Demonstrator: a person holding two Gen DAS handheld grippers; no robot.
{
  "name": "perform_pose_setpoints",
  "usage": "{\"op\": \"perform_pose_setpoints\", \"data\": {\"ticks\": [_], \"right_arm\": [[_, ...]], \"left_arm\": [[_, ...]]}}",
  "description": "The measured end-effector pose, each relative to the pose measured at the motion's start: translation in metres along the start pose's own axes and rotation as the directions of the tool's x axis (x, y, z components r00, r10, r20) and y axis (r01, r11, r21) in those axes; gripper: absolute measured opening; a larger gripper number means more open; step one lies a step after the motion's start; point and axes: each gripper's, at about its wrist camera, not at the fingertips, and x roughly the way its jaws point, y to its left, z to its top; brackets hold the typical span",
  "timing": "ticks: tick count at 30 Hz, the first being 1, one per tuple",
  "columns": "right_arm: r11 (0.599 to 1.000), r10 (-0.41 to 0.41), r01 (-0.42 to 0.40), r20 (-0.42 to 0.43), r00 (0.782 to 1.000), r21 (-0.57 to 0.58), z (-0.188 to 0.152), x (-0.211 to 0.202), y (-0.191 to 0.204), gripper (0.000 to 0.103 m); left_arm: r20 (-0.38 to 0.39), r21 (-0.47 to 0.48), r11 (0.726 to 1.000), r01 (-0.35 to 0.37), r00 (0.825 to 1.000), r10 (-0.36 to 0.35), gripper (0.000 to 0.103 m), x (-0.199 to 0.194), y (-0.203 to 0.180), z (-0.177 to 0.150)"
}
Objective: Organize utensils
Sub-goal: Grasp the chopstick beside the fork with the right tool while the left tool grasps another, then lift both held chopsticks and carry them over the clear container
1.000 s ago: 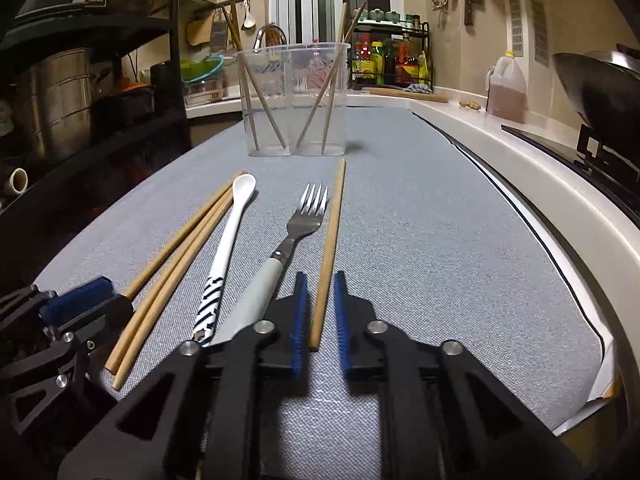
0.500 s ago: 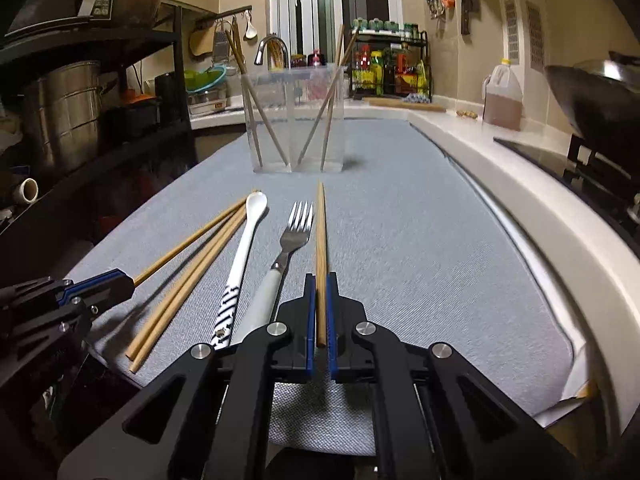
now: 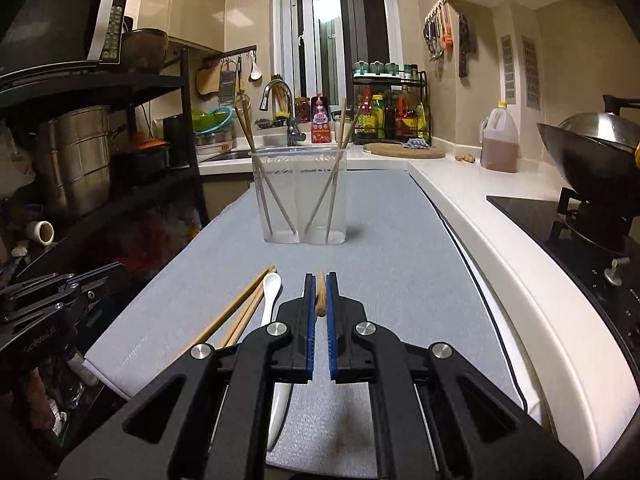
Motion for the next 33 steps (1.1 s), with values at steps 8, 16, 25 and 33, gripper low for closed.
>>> {"op": "perform_pose_setpoints", "data": {"ticks": [8,16,25,33], "right_arm": [[0.999,-0.019,0.022,-0.081,0.997,0.031,-0.022,0.015,-0.010,0.005],[0.999,-0.022,0.026,-0.114,0.993,0.034,-0.034,0.020,-0.013,0.005],[0.999,-0.018,0.022,-0.124,0.992,0.029,-0.037,0.020,-0.010,0.005],[1.000,-0.009,0.011,-0.088,0.996,0.026,-0.026,0.009,-0.010,0.005]], "left_arm": [[-0.041,0.006,0.999,-0.041,0.998,0.042,0.044,0.010,0.008,-0.044],[-0.099,0.052,0.997,-0.052,0.993,0.057,0.032,0.028,0.005,-0.088],[-0.037,0.039,0.999,-0.035,0.999,0.036,0.006,0.027,0.009,-0.092],[0.009,0.010,1.000,-0.005,1.000,0.005,0.006,-0.001,0.007,-0.060]]}}
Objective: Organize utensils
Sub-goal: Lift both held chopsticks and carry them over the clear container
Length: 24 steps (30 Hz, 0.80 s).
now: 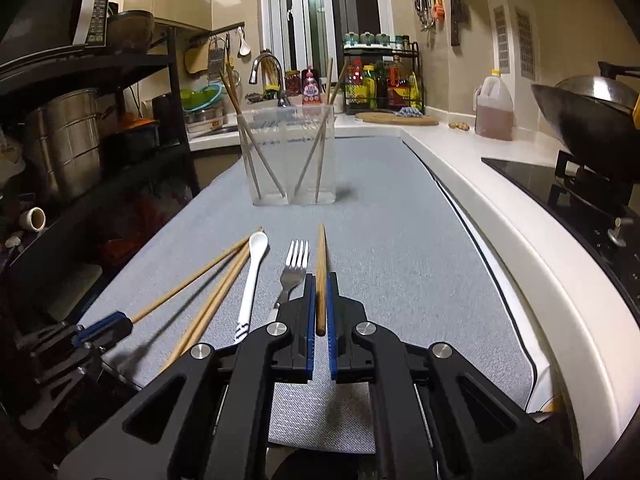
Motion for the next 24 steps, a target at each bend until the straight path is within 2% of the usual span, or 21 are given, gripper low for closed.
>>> {"op": "perform_pose_setpoints", "data": {"ticks": [4,7,13,24], "right_arm": [[1.000,0.018,-0.018,0.040,0.999,-0.005,0.014,-0.011,0.002,0.005],[1.000,0.027,-0.026,0.058,0.998,-0.014,0.024,-0.016,0.005,0.005],[1.000,0.031,-0.030,0.065,0.997,-0.003,0.047,-0.017,0.004,0.005],[1.000,0.011,-0.010,0.081,0.997,-0.020,0.095,-0.013,0.004,0.005]], "left_arm": [[0.062,0.006,1.000,0.010,0.998,-0.011,0.006,-0.018,-0.003,0.033],[0.072,-0.004,1.000,0.019,0.997,-0.018,0.006,-0.020,-0.002,0.054],[0.037,-0.034,0.999,0.030,0.999,-0.029,0.006,-0.011,0.005,0.090],[0.008,0.016,1.000,0.009,1.000,-0.010,0.006,-0.001,0.008,0.147]]}}
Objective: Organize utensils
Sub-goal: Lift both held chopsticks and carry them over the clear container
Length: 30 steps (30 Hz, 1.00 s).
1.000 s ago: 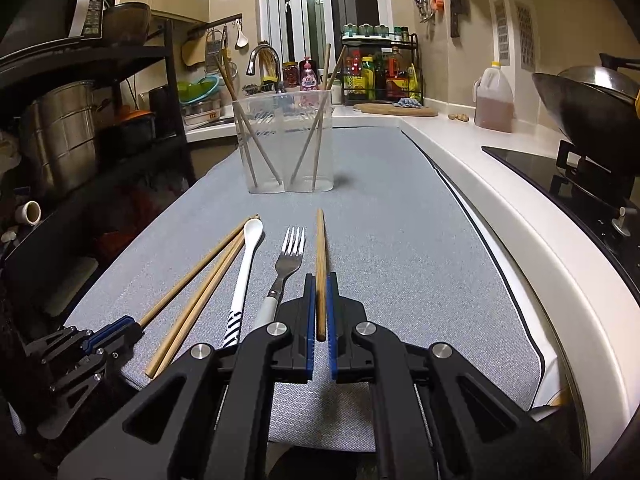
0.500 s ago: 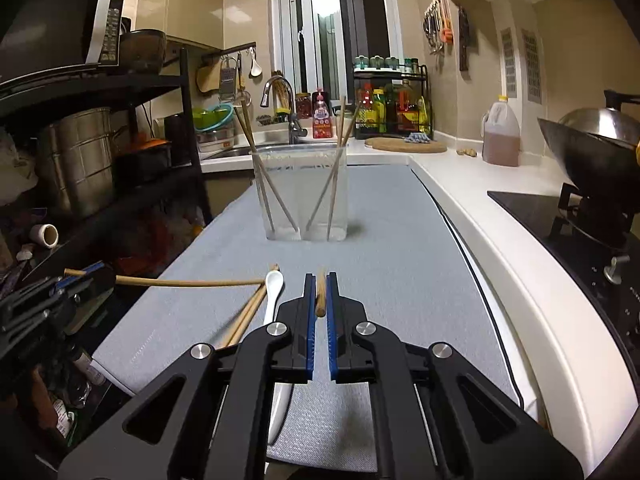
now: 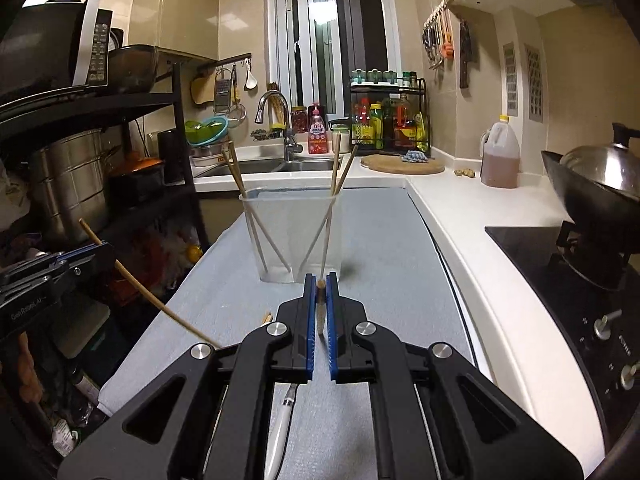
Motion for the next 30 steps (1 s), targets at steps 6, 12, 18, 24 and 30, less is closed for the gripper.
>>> {"op": "perform_pose_setpoints", "data": {"ticks": [6,12,18,24,30], "right_arm": [[1.000,-0.002,0.002,-0.004,1.000,-0.012,0.023,0.007,-0.004,0.005],[1.000,0.014,-0.014,-0.008,1.000,-0.025,0.046,0.013,-0.005,0.005],[0.998,0.031,-0.031,-0.007,0.999,-0.045,0.068,0.015,-0.002,0.005],[0.997,0.054,-0.054,-0.018,0.998,-0.045,0.095,0.020,-0.002,0.005],[0.996,0.067,-0.067,-0.007,0.998,-0.065,0.124,0.024,0.000,0.005]], "left_arm": [[-0.015,0.022,1.000,-0.010,1.000,0.011,0.006,0.005,-0.001,0.023],[-0.025,0.044,0.999,-0.009,1.000,0.010,0.006,0.007,-0.002,0.046],[-0.016,0.052,0.998,0.018,1.000,-0.017,0.006,0.009,-0.003,0.073],[-0.008,0.070,0.997,0.038,0.999,-0.037,0.006,0.016,-0.007,0.102],[0.005,0.103,0.993,0.056,0.998,-0.057,0.006,0.023,-0.014,0.131]]}}
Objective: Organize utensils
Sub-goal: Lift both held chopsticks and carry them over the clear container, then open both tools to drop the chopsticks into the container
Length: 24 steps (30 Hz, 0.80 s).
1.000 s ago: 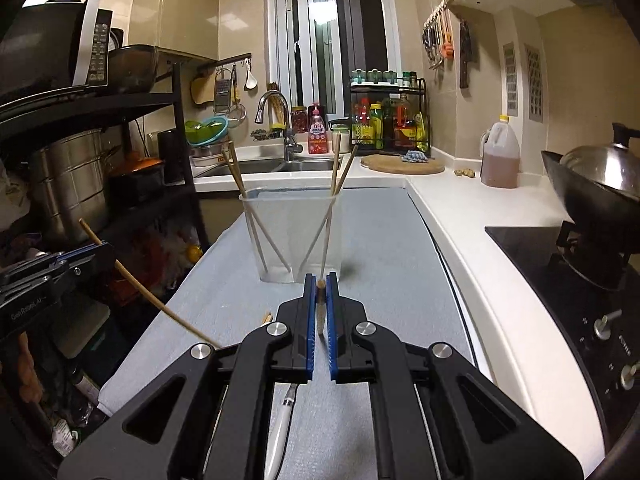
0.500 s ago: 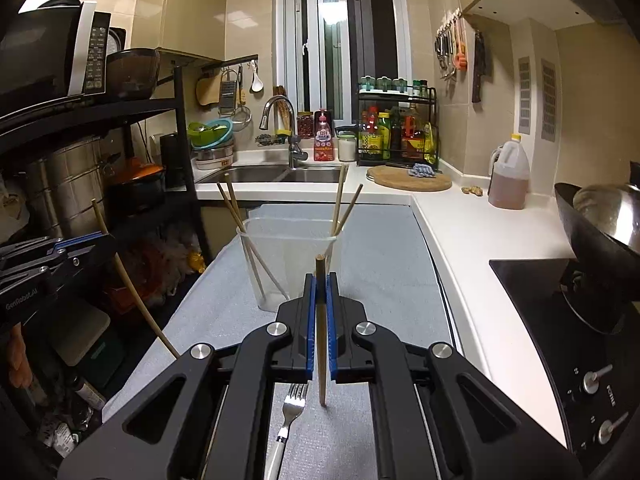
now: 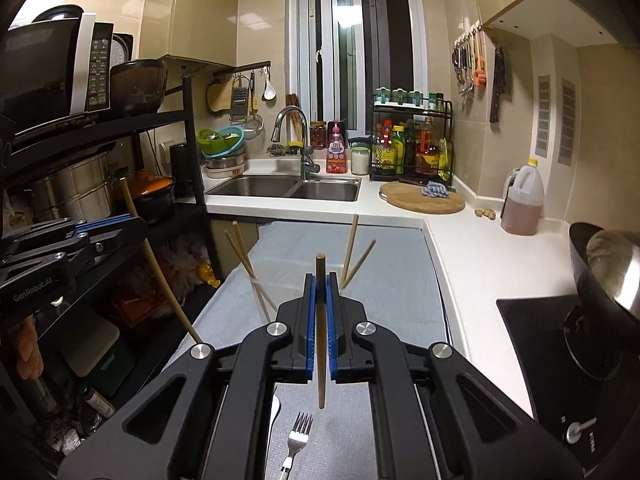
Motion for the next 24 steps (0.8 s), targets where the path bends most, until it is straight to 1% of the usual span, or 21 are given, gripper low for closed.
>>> {"op": "perform_pose_setpoints", "data": {"ticks": [6,13,15,19,24], "right_arm": [[1.000,0.016,-0.016,0.021,1.000,-0.016,0.032,0.003,-0.001,0.005],[0.999,0.014,-0.011,0.090,0.996,-0.037,0.080,0.010,-0.001,0.005],[0.999,0.012,-0.008,0.099,0.995,-0.040,0.089,0.014,-0.002,0.005],[0.999,0.015,-0.012,0.104,0.994,-0.029,0.104,0.031,-0.004,0.005],[1.000,0.020,-0.017,0.120,0.993,-0.024,0.115,0.053,-0.006,0.005]], "left_arm": [[0.021,0.005,1.000,0.005,1.000,-0.005,0.006,0.006,0.001,0.029],[0.085,0.003,1.000,0.010,0.996,-0.010,0.006,0.014,0.003,0.067],[0.103,0.006,1.000,0.004,0.995,-0.005,0.006,0.018,0.005,0.077],[0.116,0.003,1.000,-0.010,0.993,0.010,0.006,0.032,0.009,0.088],[0.110,-0.011,1.000,-0.029,0.994,0.030,0.006,0.056,0.019,0.090]]}}
